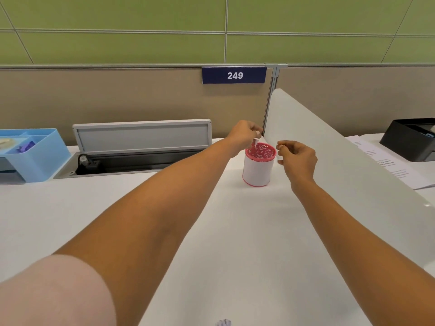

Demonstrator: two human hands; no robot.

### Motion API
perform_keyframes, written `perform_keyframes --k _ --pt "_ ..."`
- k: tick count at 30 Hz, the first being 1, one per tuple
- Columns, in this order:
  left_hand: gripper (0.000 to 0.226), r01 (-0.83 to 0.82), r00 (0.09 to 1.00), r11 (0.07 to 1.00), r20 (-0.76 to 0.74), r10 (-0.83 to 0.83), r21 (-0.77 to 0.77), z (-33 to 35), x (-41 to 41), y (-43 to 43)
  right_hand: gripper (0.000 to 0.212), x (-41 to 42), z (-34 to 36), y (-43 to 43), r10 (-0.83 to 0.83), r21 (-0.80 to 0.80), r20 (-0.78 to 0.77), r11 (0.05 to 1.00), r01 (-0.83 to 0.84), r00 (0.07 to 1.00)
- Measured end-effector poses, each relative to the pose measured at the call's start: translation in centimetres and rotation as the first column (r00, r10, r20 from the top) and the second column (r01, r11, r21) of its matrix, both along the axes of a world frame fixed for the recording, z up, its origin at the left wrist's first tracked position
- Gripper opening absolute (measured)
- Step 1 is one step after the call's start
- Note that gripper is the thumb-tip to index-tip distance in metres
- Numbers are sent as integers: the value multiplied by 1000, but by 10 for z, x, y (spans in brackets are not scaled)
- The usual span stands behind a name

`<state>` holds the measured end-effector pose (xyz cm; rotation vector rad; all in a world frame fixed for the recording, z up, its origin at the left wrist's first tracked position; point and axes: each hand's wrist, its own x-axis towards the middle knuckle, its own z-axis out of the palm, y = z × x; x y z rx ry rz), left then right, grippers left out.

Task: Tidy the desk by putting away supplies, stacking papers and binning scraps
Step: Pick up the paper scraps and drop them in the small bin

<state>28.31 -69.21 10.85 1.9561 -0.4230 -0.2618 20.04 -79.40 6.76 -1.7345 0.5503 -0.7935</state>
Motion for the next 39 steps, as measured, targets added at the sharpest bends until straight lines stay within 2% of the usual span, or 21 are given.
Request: perform_keyframes --k 9,14,18,21,25,28,30,32,37,39 --pt "43 -44 999 999 18 44 2 1 -1 -6 21 -16 -8 12 27 29 -16 999 -27 1000" --pt "57 -211 970 975 135 200 75 -12 15 -20 20 -23 -15 9 33 42 -20 999 -32 999" --pt "53 -239 962 969 152 228 57 -10 15 -22 20 -27 -21 9 54 42 -31 998 -53 998" --pt "41 -228 964 974 141 225 5 -7 2 -10 20 -33 -26 12 88 63 -68 994 -84 994" --pt "22 -204 961 978 181 209 -46 -22 -43 25 17 -56 -47 32 269 114 -211 962 -249 940" --pt "20 -126 973 984 207 99 124 -45 -87 66 19 -83 -66 50 309 -22 -409 938 -347 859" --pt "21 -22 985 942 166 -36 334 -65 -115 99 21 -103 -74 62 303 -114 -489 908 -404 818" --pt "20 22 983 888 151 -102 458 -82 -137 134 22 -124 -78 73 307 -207 -540 854 -478 784" --pt "22 -111 967 827 251 -37 551 -106 -183 213 34 -184 -75 108 259 -400 -705 625 -671 661" --pt "31 -115 967 749 247 -67 653 -114 -202 236 40 -207 -72 125 212 -427 -758 554 -715 617"
